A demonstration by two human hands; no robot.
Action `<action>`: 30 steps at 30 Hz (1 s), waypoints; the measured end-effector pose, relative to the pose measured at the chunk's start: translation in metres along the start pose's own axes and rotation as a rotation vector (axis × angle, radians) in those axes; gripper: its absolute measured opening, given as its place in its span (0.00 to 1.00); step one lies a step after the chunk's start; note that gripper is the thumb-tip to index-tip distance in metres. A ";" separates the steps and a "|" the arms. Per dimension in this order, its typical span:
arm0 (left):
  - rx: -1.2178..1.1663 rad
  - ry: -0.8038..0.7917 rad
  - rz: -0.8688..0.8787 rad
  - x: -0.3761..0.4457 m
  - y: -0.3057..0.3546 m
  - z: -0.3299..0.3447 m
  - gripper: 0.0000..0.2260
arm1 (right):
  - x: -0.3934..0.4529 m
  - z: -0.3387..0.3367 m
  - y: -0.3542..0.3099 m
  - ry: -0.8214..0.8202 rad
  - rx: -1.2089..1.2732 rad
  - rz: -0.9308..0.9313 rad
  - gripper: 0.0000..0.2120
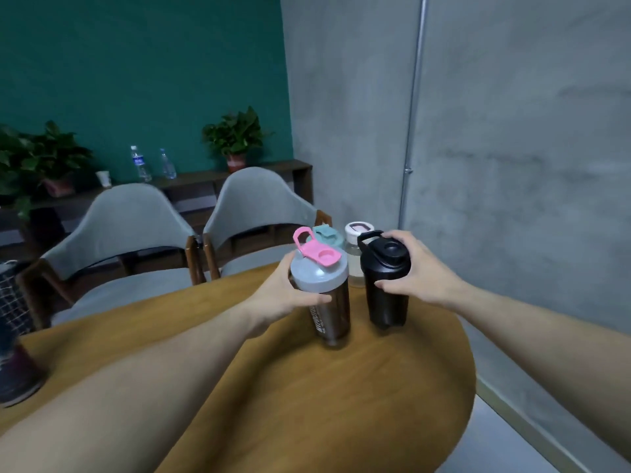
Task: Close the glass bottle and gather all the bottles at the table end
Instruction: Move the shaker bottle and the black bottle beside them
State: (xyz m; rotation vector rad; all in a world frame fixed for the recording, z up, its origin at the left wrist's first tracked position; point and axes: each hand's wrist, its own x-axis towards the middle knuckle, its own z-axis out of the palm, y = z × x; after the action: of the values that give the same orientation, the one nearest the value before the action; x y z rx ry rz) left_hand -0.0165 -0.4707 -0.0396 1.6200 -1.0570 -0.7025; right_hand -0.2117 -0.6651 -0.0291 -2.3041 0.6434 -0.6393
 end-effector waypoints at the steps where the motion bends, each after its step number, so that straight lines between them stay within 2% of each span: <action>1: -0.010 -0.003 -0.009 0.012 -0.001 0.007 0.38 | 0.005 -0.005 0.010 0.006 0.007 0.017 0.41; 6: -0.034 -0.032 -0.067 0.067 -0.011 0.027 0.35 | 0.035 -0.014 0.048 0.014 0.063 0.043 0.41; 11: 0.007 -0.091 -0.132 0.098 -0.020 0.026 0.43 | 0.064 -0.004 0.066 -0.024 0.083 0.030 0.40; 14: 0.042 -0.106 -0.154 0.107 -0.020 0.023 0.42 | 0.076 0.003 0.073 -0.067 0.105 0.019 0.42; 21: 0.108 -0.123 -0.143 0.108 -0.017 0.024 0.43 | 0.085 0.008 0.083 -0.095 0.155 0.019 0.40; 26: 0.128 -0.088 -0.132 0.098 -0.016 0.028 0.47 | 0.079 0.005 0.077 -0.070 0.145 0.047 0.51; 30: 0.185 -0.066 -0.153 0.082 -0.010 0.021 0.52 | 0.065 -0.007 0.060 -0.051 0.077 0.032 0.50</action>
State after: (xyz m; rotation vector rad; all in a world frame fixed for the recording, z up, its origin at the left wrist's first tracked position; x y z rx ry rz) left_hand 0.0051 -0.5526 -0.0505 1.8627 -1.0788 -0.7825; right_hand -0.1826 -0.7469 -0.0486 -2.2272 0.6197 -0.5785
